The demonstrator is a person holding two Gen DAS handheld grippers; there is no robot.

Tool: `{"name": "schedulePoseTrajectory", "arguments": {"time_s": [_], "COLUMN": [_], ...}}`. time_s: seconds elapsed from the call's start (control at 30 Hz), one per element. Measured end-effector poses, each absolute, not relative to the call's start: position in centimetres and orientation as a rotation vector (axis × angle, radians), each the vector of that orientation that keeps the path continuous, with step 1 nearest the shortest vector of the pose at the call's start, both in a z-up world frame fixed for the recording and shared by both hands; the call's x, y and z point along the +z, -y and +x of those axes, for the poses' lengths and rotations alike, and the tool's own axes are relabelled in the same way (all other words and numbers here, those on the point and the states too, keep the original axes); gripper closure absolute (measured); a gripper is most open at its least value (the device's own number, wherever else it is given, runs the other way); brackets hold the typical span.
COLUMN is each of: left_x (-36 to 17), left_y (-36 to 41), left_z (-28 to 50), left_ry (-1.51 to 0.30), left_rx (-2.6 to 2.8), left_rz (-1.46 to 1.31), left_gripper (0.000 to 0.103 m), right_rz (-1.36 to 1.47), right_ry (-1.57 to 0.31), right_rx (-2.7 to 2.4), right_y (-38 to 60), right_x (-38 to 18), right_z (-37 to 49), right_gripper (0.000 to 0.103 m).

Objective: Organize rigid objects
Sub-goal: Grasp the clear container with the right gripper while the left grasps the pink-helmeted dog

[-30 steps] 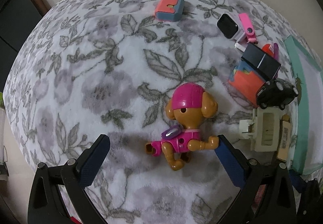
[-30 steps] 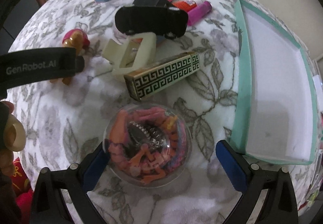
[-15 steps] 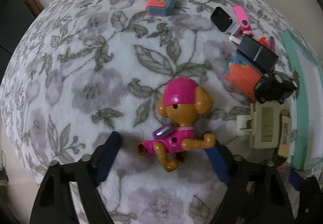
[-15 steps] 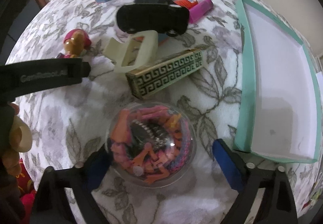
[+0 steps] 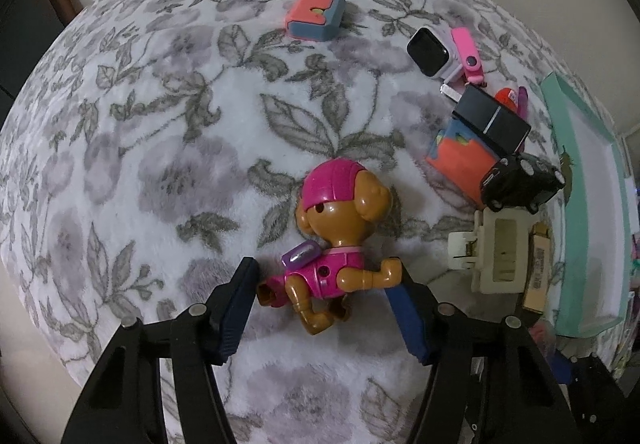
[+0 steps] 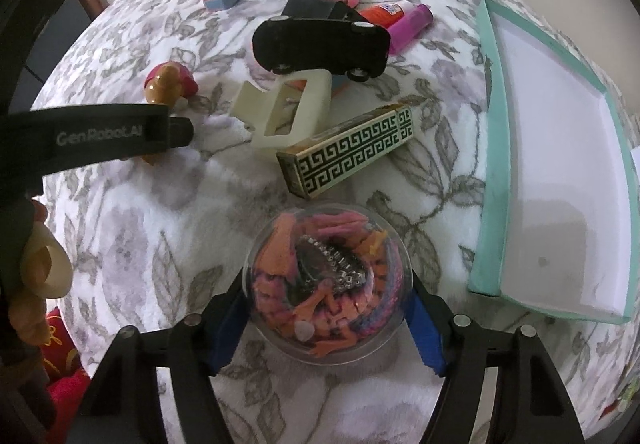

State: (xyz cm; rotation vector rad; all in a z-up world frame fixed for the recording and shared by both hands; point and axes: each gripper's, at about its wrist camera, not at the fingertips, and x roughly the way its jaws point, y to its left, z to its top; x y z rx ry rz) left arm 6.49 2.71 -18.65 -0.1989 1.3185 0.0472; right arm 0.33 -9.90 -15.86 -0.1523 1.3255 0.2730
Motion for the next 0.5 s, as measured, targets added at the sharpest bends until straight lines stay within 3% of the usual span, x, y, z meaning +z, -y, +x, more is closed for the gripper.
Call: {"name": "schedulePoseTrajectory", "arguments": {"time_s": [0.07, 0.1, 0.5], "left_x": [-18.3, -17.9, -15.6], "left_y": [-3.4, -3.9, -6.4], "left_z": [6.1, 6.4, 6.7], "left_ry": [-1.312, -1.31, -1.33], "left_rx": [0.044, 0.047, 0.023], "left_rz": [-0.222, -0.227, -0.314], "left_gripper": [0.039, 0.051, 0.051], "right_rz": [-0.129, -0.117, -0.004], "right_ry": [-1.326, -1.325, -1.276], "right_rx": [0.275, 0.275, 0.295], "right_y": [10.4, 10.7, 12.8], "right_x": [-15.7, -15.5, -13.1], "right_z": [0.5, 0.7, 1.0], "right_gripper": [0.029, 0.029, 0.029]}}
